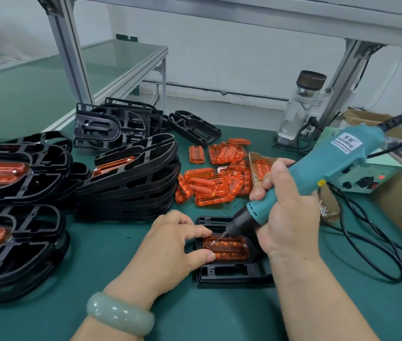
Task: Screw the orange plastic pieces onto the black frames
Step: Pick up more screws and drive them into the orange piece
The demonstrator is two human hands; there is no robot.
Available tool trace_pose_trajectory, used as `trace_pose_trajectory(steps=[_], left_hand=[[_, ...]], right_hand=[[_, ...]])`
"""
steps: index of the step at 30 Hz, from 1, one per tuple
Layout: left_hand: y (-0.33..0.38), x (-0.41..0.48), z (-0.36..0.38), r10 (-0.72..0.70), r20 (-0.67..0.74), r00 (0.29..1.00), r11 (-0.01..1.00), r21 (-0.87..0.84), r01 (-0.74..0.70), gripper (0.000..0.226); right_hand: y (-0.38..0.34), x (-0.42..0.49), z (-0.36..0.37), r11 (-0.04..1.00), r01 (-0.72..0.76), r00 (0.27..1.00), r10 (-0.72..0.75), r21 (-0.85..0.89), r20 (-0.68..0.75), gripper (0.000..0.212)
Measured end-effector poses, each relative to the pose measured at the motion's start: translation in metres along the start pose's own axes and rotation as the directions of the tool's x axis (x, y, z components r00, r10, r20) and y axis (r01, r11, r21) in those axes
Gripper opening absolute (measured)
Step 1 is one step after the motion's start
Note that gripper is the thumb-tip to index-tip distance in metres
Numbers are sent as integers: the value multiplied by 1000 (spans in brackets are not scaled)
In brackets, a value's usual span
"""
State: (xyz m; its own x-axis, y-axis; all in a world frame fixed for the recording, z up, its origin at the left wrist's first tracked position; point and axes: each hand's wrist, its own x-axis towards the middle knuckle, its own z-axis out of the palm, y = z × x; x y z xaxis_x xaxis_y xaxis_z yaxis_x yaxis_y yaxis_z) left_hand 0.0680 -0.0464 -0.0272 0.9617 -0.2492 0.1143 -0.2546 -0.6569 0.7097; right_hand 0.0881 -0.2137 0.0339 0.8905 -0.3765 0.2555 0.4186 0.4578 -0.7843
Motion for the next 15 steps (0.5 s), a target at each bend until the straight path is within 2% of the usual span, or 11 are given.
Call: trace_pose_trajectory(steps=[15], left_hand=[[1, 1, -1, 15, 5, 1000, 1000, 22, -15, 37]], right_hand=[[4, 2, 9, 997, -1, 999, 4, -79, 41, 10]])
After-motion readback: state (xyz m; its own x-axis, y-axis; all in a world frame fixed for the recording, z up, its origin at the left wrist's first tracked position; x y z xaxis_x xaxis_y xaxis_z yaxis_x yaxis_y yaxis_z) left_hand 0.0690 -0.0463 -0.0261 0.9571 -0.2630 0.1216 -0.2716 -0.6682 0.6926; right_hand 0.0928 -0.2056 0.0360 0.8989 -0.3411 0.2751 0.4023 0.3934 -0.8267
